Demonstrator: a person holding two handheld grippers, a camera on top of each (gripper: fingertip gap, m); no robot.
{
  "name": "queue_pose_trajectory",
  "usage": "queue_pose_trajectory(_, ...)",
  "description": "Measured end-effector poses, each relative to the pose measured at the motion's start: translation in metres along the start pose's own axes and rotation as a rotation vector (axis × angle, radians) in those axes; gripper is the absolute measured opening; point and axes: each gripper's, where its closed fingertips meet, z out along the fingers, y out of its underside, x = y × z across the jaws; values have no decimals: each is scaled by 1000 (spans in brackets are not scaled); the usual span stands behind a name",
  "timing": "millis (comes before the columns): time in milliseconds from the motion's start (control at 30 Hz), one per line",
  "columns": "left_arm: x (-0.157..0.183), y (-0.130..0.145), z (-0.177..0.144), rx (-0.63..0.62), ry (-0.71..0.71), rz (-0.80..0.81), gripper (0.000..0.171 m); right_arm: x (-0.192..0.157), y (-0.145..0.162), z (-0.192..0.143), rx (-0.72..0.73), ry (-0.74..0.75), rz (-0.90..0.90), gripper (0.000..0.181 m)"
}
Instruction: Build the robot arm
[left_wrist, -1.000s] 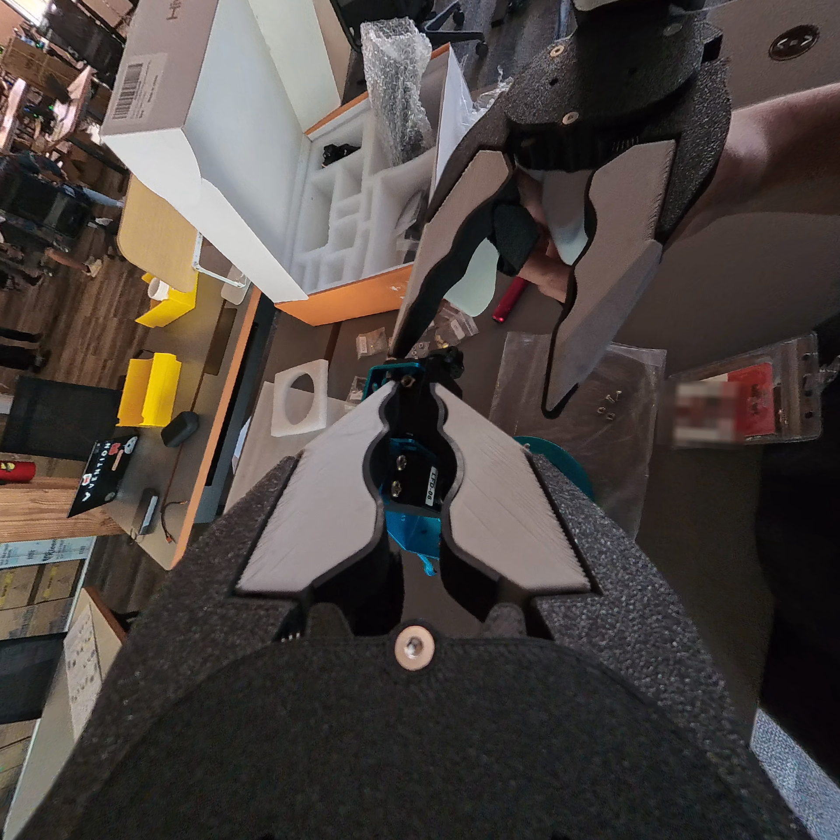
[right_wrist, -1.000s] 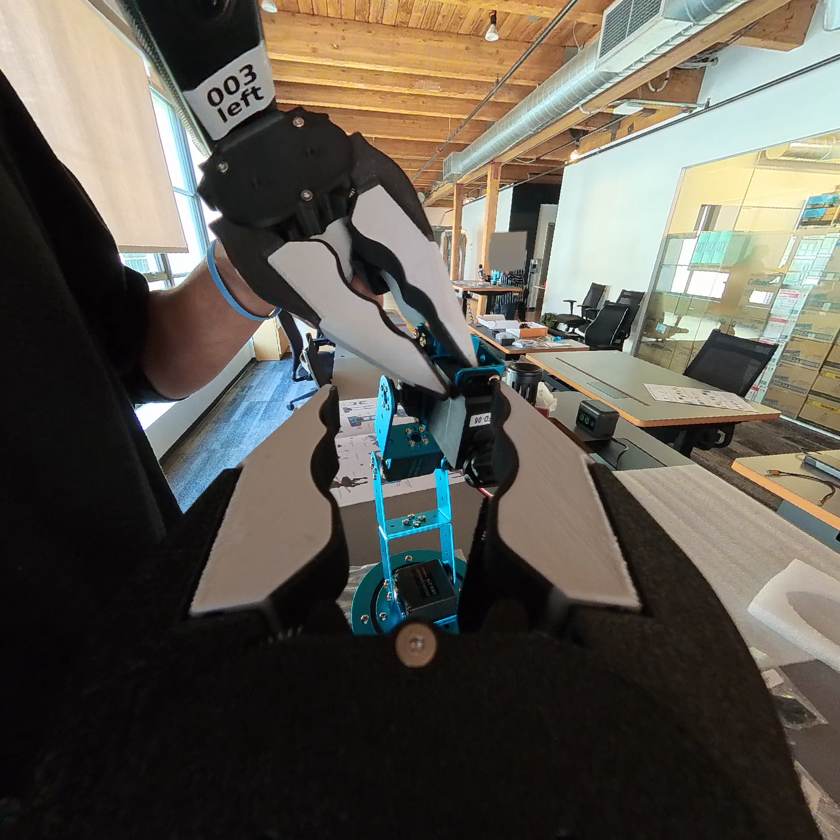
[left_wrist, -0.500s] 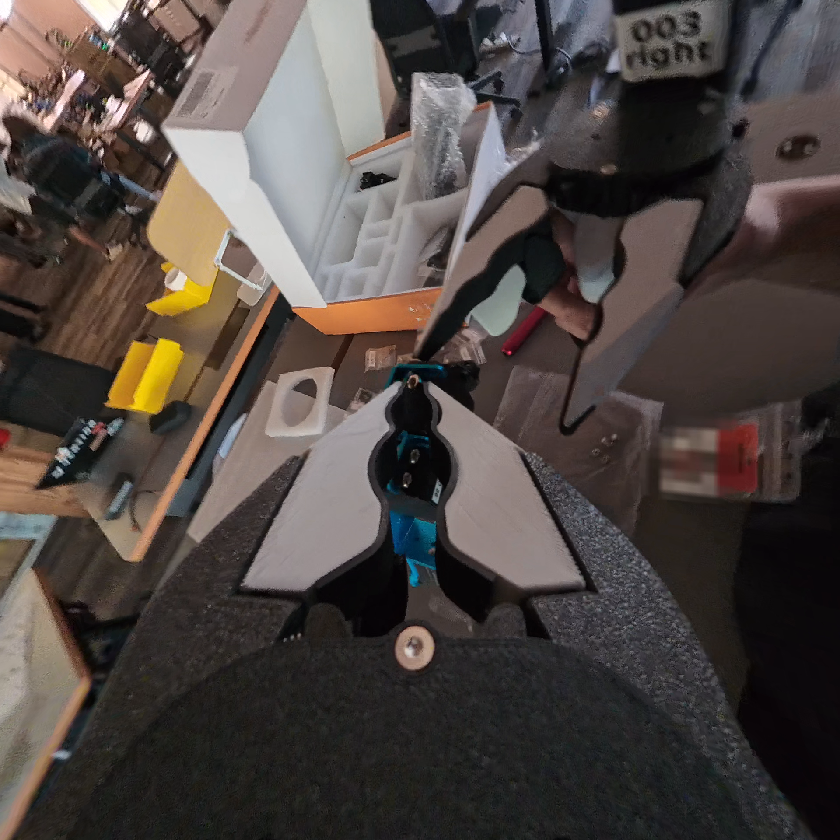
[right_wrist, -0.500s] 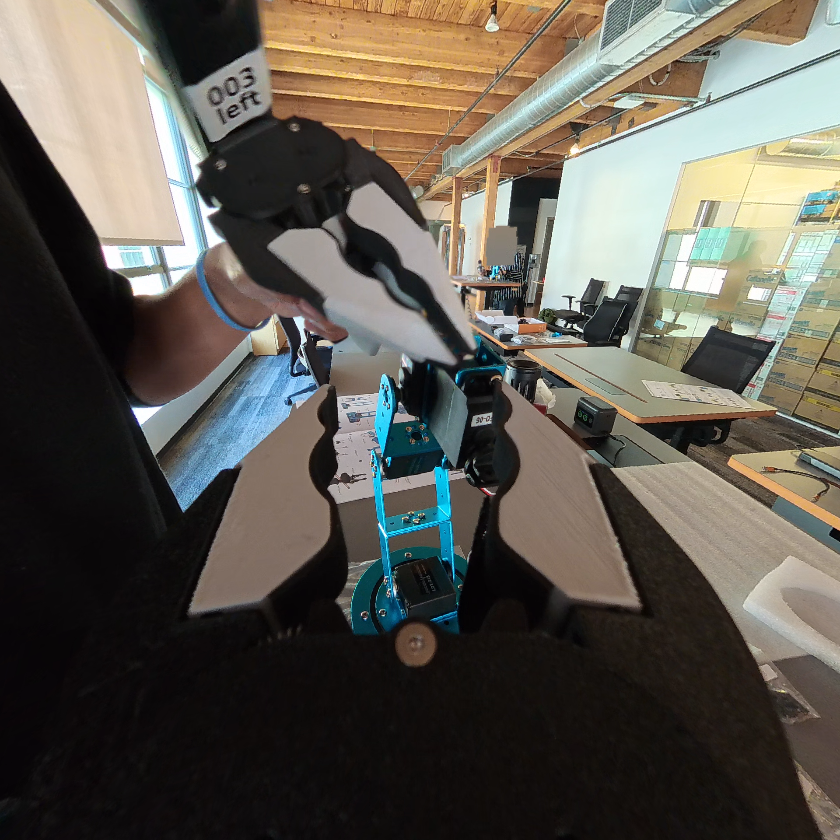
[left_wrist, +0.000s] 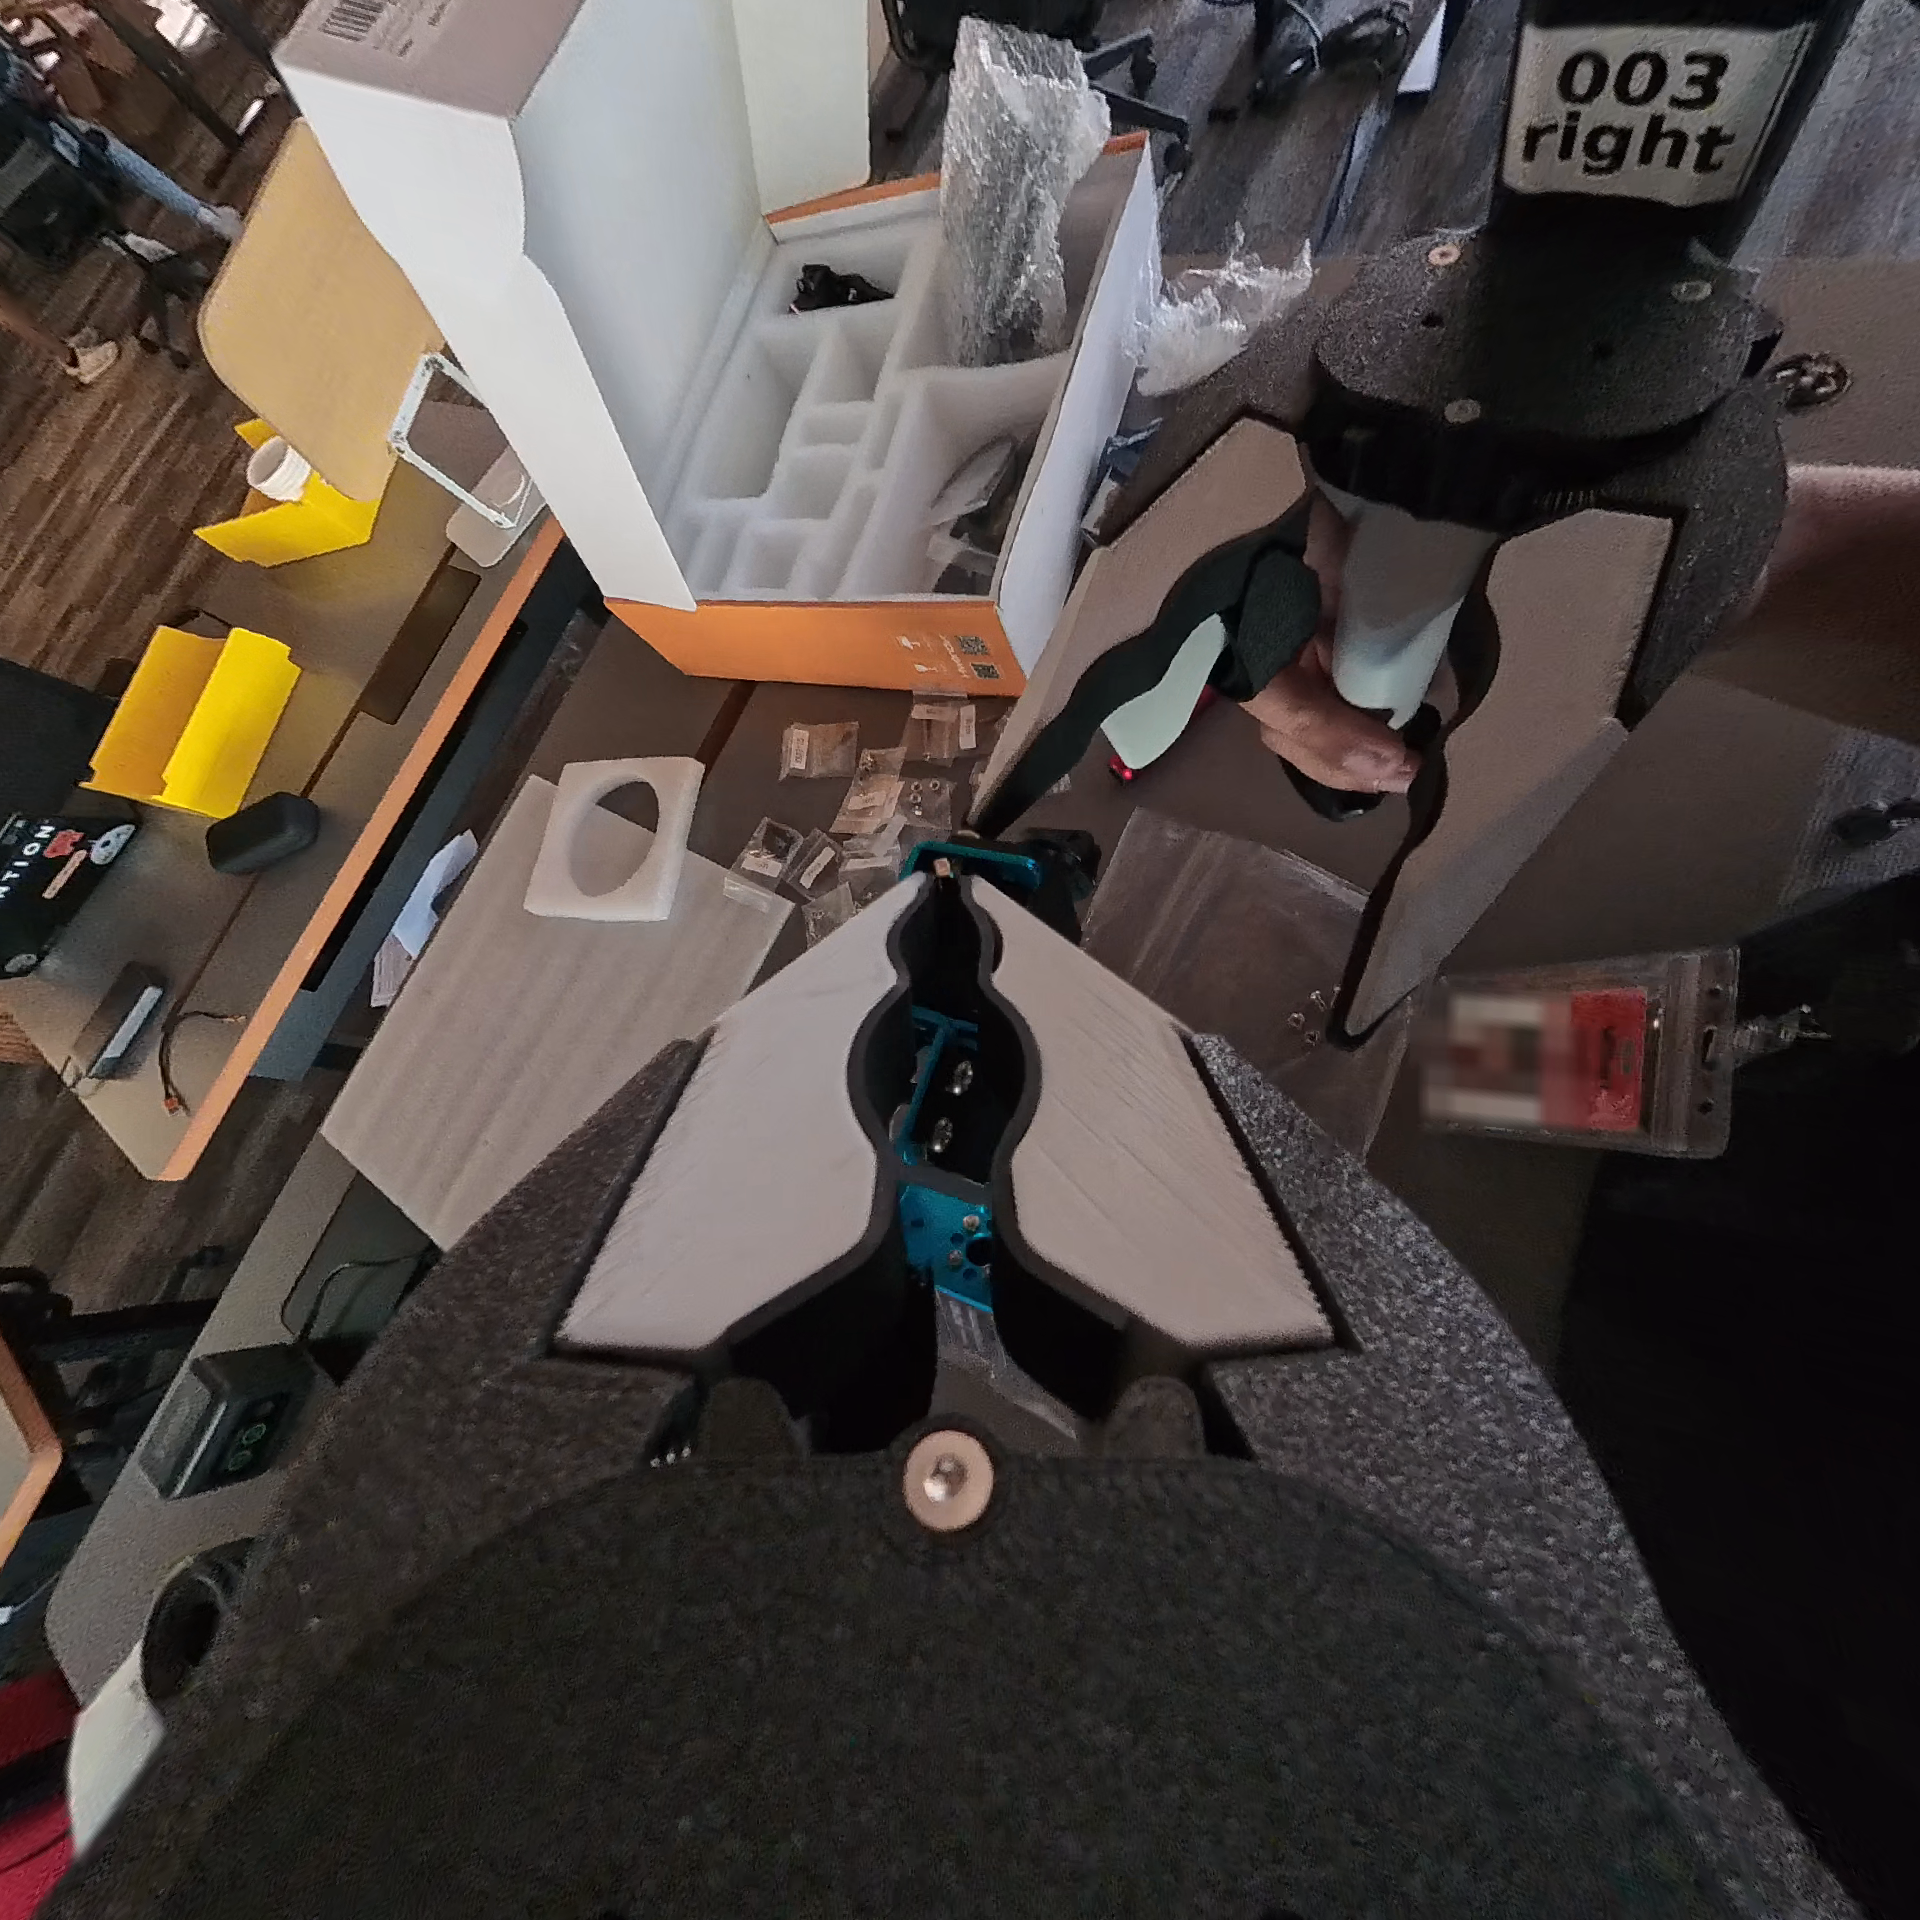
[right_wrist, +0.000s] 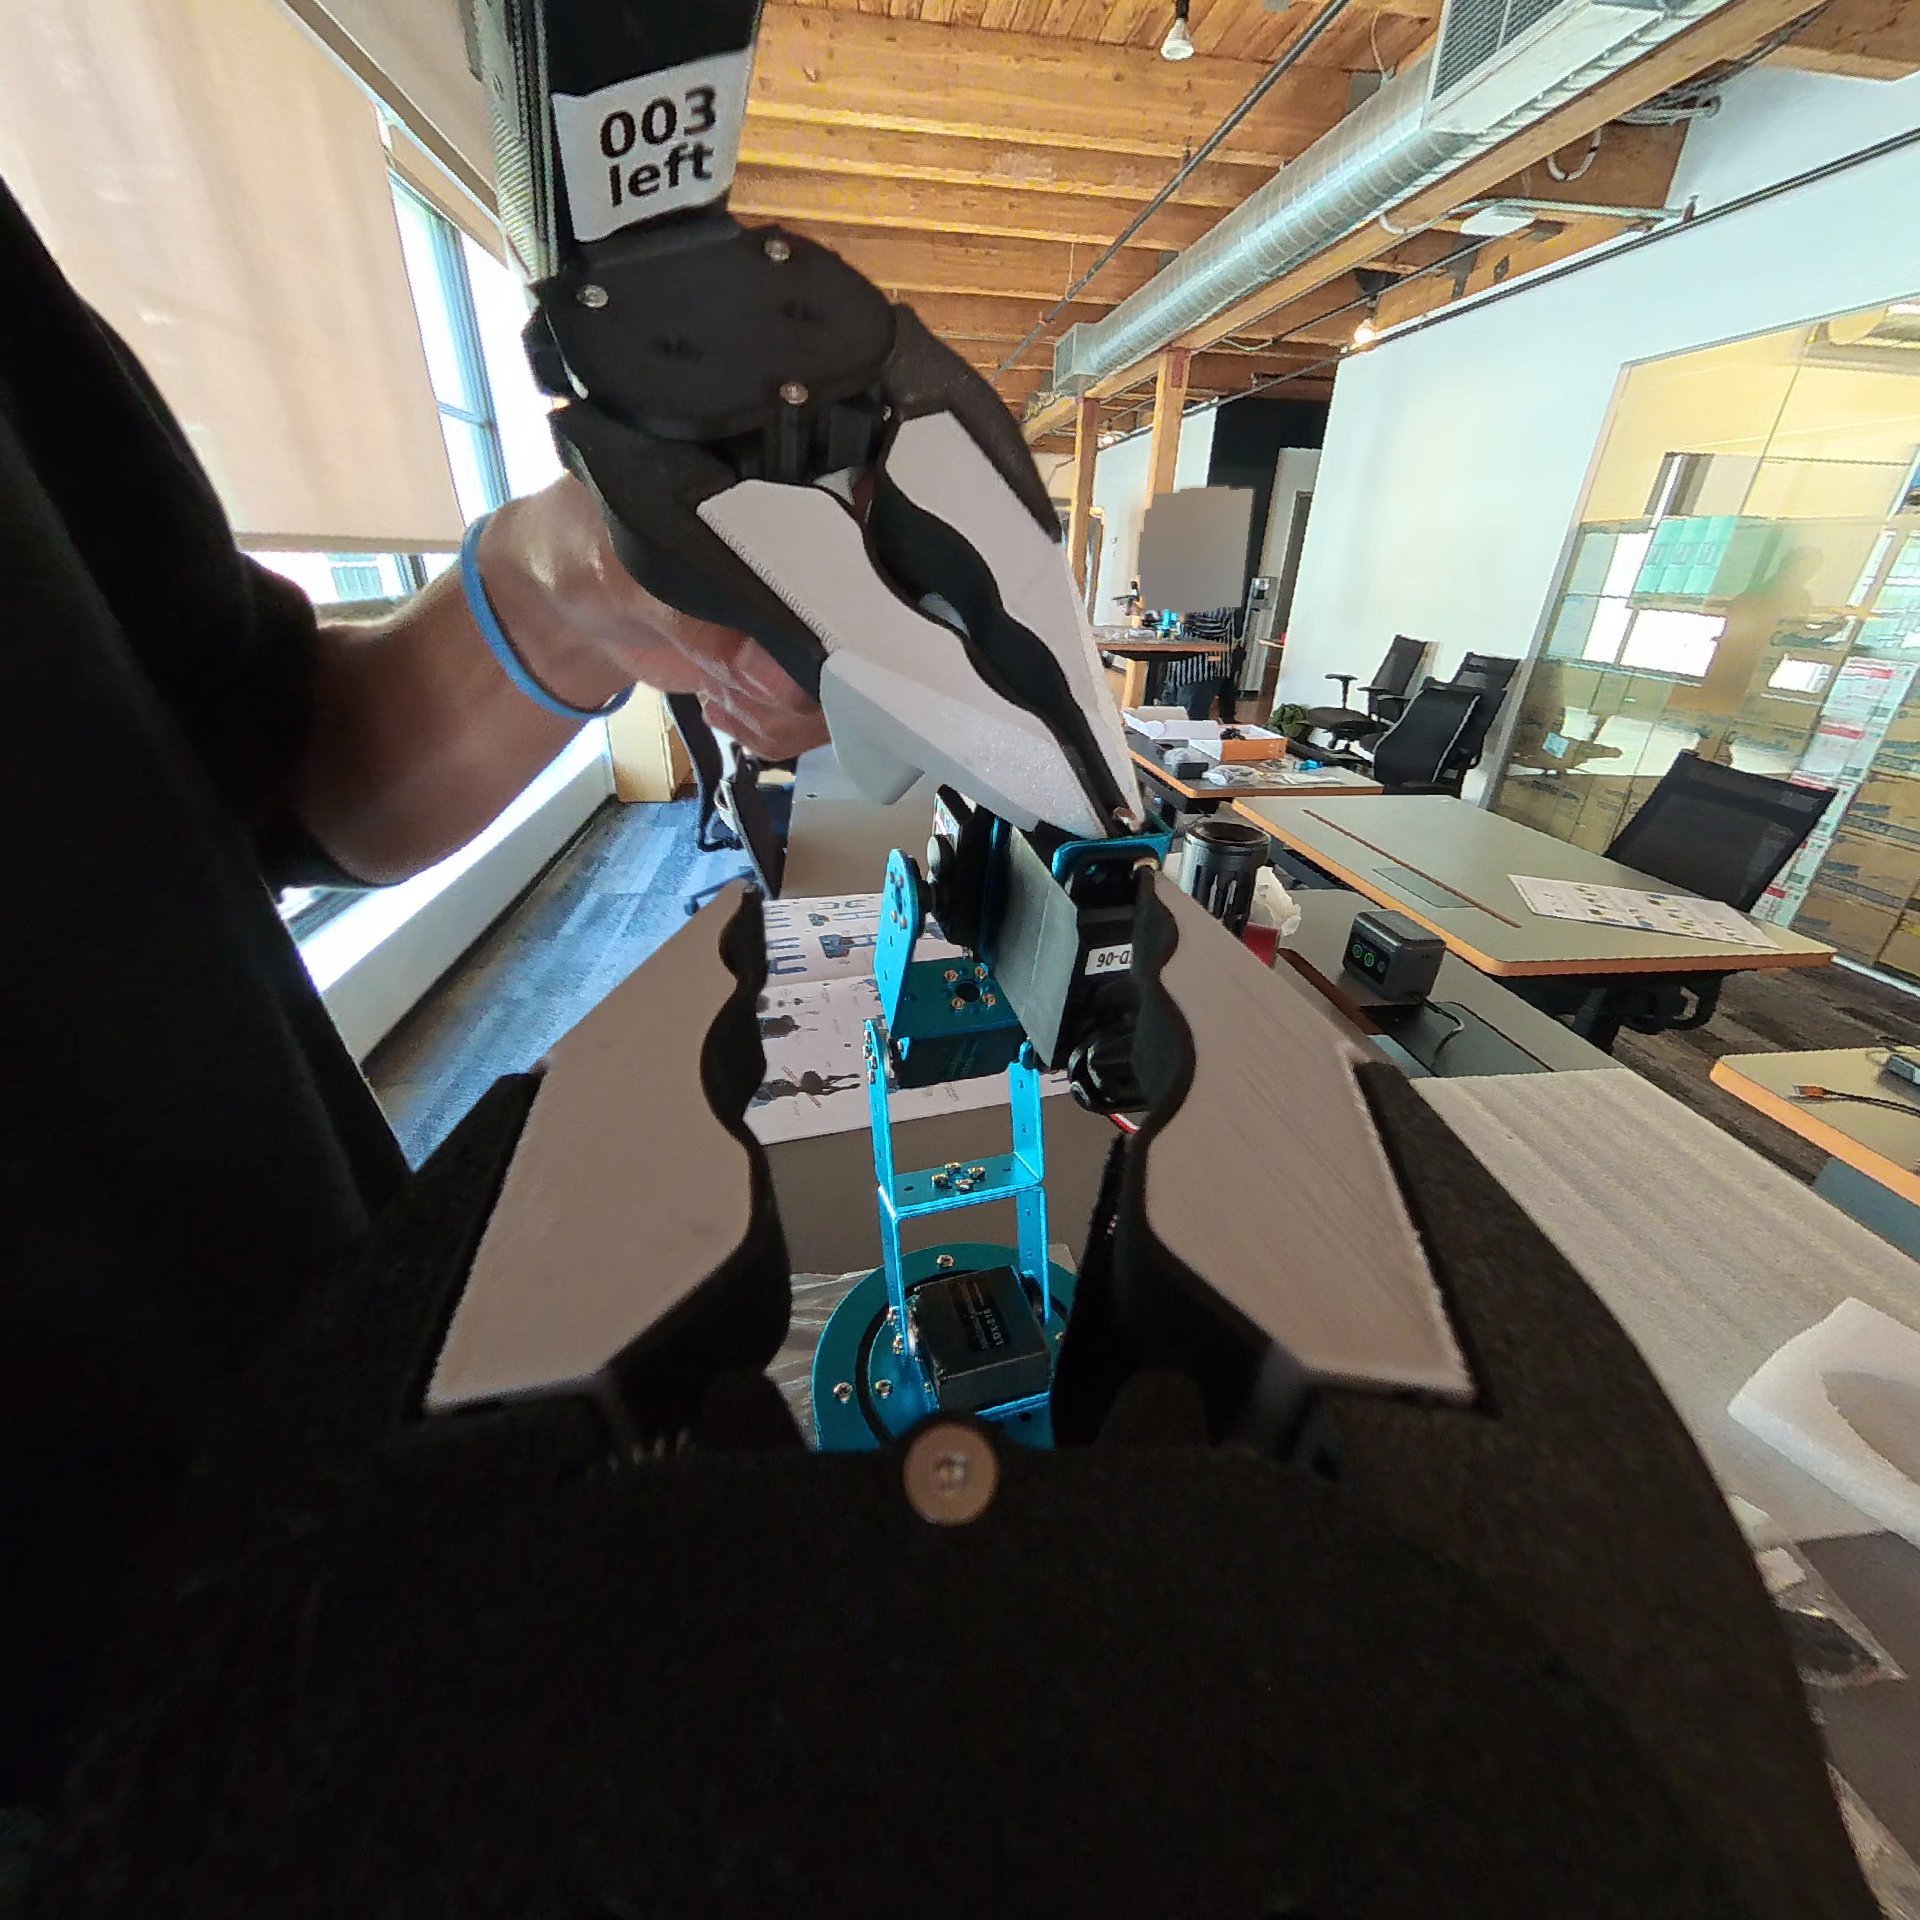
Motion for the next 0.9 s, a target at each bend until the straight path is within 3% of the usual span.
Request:
queue_pose_trajectory(433, 3, 2, -3, -134, 134, 174, 3, -2, 0, -1, -6, -25, -9, 70)
queue_pose_trajectory(667, 5, 2, -2, -235, 274, 104, 3, -3, 0, 0, 9, -29, -9, 71)
queue_pose_trajectory(900, 4, 3, -3, -256, 254, 52, 3, -1, 0, 0, 24, -26, 0, 70)
